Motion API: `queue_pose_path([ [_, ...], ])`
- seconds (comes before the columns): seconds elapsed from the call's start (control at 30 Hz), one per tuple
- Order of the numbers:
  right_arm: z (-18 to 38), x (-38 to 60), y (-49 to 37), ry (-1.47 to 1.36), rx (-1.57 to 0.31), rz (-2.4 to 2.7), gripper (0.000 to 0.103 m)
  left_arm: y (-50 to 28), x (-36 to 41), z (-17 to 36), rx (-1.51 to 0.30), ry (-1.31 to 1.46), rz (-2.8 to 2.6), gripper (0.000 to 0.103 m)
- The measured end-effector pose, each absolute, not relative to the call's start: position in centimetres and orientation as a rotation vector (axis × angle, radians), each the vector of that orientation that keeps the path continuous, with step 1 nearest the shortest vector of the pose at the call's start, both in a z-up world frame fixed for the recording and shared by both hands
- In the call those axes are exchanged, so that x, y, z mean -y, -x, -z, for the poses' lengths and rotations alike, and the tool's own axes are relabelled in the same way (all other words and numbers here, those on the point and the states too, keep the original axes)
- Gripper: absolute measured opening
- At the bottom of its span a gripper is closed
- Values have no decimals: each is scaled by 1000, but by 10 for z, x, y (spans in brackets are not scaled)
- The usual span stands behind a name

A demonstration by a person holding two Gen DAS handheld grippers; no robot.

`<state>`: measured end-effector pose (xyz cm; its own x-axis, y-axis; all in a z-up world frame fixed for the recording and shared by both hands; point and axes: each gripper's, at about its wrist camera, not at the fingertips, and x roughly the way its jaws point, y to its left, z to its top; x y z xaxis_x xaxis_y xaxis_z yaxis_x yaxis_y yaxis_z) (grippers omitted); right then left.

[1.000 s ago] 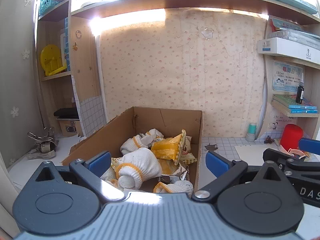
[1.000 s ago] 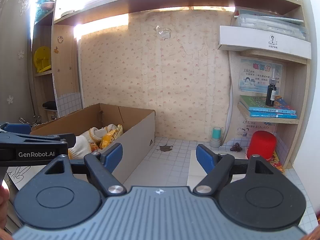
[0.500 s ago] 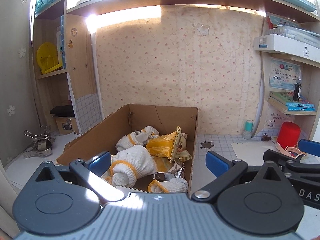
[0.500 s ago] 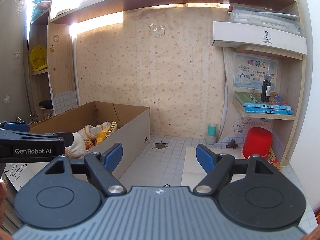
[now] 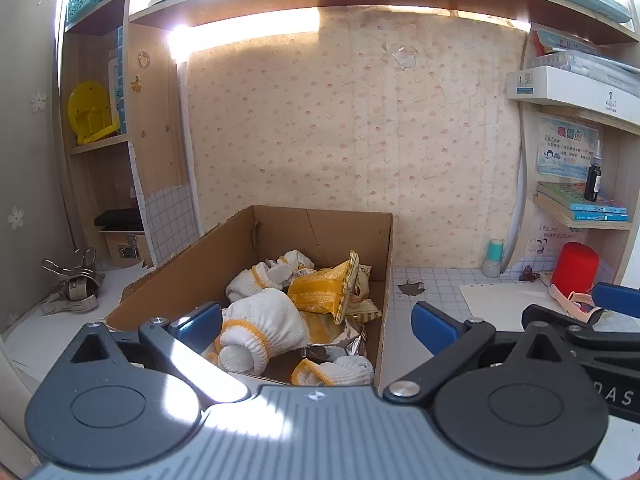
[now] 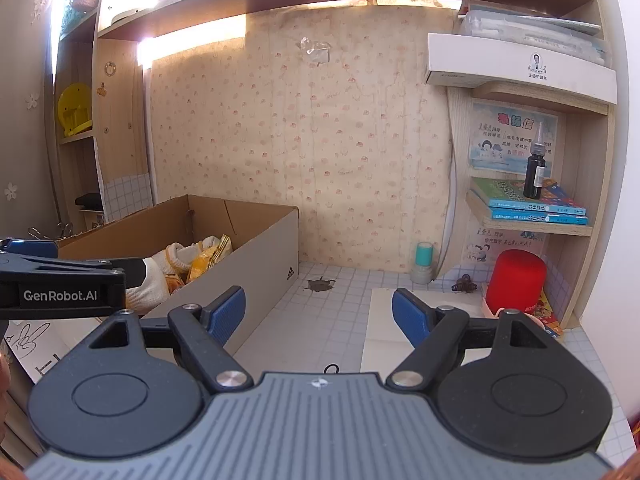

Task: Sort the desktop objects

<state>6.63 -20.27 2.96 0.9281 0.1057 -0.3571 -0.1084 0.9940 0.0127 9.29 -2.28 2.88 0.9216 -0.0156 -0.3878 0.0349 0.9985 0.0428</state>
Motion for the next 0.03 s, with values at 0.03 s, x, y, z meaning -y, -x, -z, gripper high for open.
queue_pose_path([
  [0.03, -29, 203, -67, 8, -368, -110, 79, -93, 23, -29, -397, -50, 26, 103],
])
